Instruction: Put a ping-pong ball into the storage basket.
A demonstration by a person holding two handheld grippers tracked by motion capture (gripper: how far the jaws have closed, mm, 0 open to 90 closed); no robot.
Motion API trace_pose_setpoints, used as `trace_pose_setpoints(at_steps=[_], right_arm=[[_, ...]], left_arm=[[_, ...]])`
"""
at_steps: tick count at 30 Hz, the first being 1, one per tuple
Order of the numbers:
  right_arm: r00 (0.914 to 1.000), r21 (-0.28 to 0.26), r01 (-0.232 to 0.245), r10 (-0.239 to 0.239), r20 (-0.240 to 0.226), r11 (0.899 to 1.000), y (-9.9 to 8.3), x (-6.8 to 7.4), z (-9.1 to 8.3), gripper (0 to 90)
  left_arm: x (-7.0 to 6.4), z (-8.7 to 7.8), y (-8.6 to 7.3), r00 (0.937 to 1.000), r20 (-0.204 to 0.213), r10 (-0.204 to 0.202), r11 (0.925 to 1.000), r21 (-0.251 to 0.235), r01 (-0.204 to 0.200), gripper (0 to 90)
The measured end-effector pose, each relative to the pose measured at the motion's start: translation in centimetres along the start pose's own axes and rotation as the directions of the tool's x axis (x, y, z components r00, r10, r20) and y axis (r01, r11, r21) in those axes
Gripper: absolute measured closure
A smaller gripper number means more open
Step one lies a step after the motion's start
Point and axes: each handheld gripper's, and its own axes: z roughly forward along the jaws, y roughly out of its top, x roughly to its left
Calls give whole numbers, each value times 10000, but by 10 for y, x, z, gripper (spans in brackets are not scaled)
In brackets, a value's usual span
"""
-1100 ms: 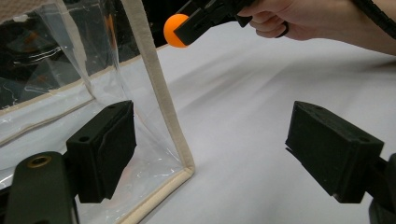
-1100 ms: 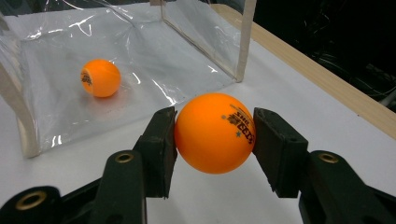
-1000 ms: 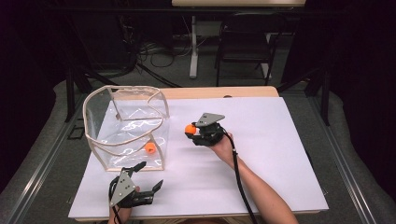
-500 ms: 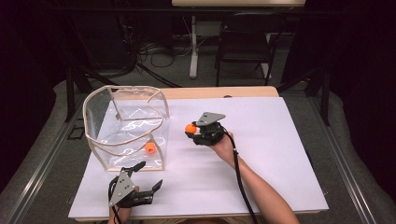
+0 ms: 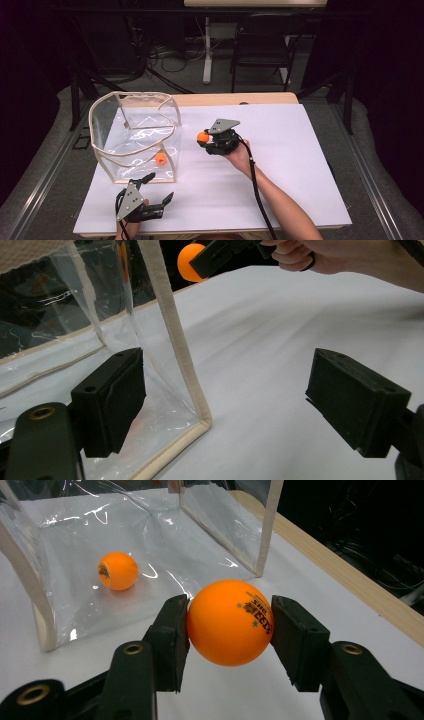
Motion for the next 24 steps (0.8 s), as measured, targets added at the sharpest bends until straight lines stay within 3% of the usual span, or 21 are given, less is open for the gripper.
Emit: trace_pose_setpoints(at_steps=[24], right_arm=[[9998, -161, 187, -188, -42, 9997, 18, 2, -12, 507]], left_arm=[[1, -1, 0, 10000, -50, 29, 10000, -46, -29, 158]])
